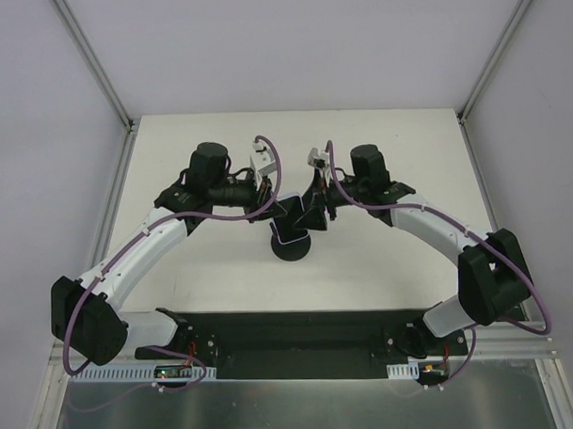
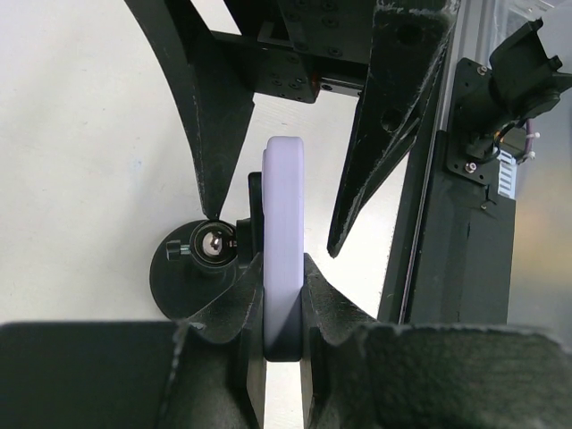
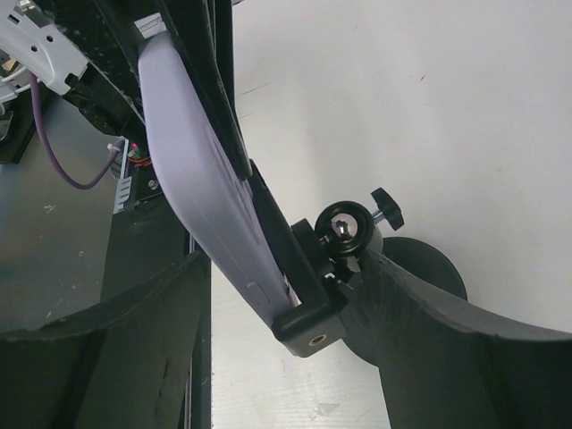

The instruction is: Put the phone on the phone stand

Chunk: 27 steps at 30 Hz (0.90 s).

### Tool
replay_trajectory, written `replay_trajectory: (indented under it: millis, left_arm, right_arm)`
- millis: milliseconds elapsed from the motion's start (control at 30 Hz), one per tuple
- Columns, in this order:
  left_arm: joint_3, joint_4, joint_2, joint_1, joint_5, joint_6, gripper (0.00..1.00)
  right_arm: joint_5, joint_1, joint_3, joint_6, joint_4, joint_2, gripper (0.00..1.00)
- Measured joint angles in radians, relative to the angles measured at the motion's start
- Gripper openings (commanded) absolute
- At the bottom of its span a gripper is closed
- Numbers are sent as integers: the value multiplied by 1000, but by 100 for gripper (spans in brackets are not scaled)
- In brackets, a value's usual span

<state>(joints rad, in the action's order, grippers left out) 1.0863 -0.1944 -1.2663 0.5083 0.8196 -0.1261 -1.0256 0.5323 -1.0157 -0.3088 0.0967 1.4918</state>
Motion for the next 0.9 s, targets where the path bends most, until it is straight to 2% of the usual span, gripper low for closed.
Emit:
replay_trajectory:
  millis: [133,333,533,633,667,700,800,900]
  left_arm:
    - [8,-6,-9,0,12,-19,0]
    - [16,-11,-19,0,32,-44,0]
    - [21,-12,-25,-5,38,-55,0]
    - [21,-7,-26,-12,27,-71,0]
    - [21,-4,-26,-13,23,-74,0]
    - [21,-2,-26,-13,16,-78,0]
    - [21,8,-26,-18,4,-80,0]
    - [12,17,-22,-18,5,-90,0]
  right_arm:
    - [6,1,8,-1,11,5,73]
    - [16,1,16,1,33,26,64]
    - [21,-2,23,2,55,26,41]
    - [18,-2,23,5,57,27,24]
    - [19,0,23,-1,60,27,8]
    - [19,1,24,-11,64,27,0]
    - [27,2,32,-42,104,27,0]
    - [52,6,56,39,153,25,0]
